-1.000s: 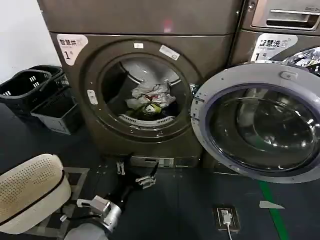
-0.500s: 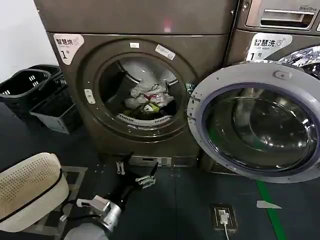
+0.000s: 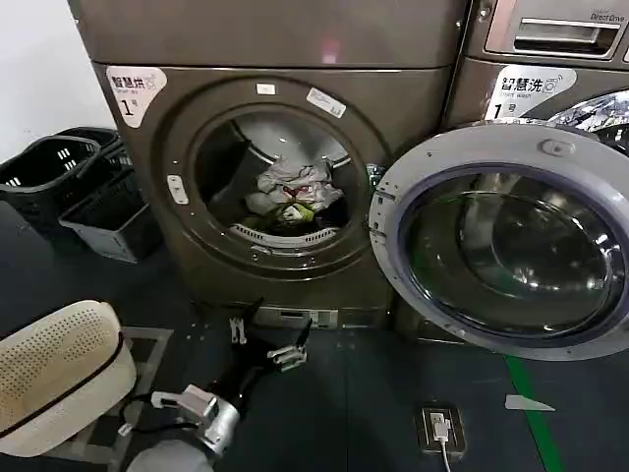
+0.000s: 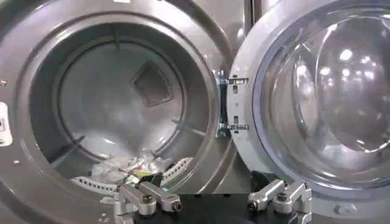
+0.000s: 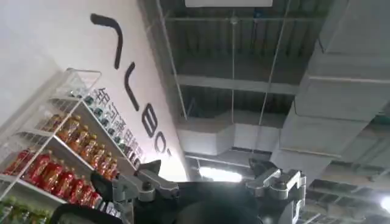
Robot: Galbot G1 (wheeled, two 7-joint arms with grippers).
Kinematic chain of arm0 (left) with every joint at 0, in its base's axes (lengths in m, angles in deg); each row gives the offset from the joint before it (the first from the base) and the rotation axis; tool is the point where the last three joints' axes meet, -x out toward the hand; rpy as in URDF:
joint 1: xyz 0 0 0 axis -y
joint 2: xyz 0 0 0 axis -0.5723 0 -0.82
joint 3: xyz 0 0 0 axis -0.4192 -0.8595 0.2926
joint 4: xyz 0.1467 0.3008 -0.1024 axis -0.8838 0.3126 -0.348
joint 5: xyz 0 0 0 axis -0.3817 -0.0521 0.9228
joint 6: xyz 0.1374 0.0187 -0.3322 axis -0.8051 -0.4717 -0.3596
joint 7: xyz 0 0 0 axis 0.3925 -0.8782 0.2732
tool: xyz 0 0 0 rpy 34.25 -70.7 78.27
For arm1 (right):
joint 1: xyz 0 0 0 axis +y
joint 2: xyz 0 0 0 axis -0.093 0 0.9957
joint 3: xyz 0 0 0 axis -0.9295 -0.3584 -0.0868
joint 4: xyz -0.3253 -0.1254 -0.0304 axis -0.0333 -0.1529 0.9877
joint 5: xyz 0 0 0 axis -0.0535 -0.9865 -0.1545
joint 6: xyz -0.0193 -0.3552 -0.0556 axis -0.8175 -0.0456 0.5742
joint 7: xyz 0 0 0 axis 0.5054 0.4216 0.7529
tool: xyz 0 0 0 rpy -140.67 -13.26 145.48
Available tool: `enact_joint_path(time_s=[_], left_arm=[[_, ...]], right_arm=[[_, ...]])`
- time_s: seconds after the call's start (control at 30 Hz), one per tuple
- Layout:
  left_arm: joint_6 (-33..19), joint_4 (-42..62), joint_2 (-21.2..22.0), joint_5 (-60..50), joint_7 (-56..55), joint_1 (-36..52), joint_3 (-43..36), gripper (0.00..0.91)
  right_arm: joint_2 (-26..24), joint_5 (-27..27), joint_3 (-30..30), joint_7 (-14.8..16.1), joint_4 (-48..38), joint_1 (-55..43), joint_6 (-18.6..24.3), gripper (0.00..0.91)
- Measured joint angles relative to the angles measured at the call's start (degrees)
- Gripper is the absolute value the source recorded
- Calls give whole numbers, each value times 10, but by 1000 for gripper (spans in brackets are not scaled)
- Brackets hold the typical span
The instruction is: Grasp the clothes from the dryer.
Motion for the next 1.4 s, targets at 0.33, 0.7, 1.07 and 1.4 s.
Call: enact_joint_path(time_s=[0.33,0.7,1.07,1.4], left_arm=[[-2,-2,0,-5,-1,-1,0,907],[-4,9,3,-17,-24,10,7,907],[28,14,0,-43,-63,29,20,907],[65,17,-3,-55,-79,46,32,907]], right_arm=[[1,0,0,1,1,1,3,907],[2,1,0,4,5,1,5,907],[3,0,-5,4,8,-4,7,907],[5,-1,-11,4,12,-4,6,907]])
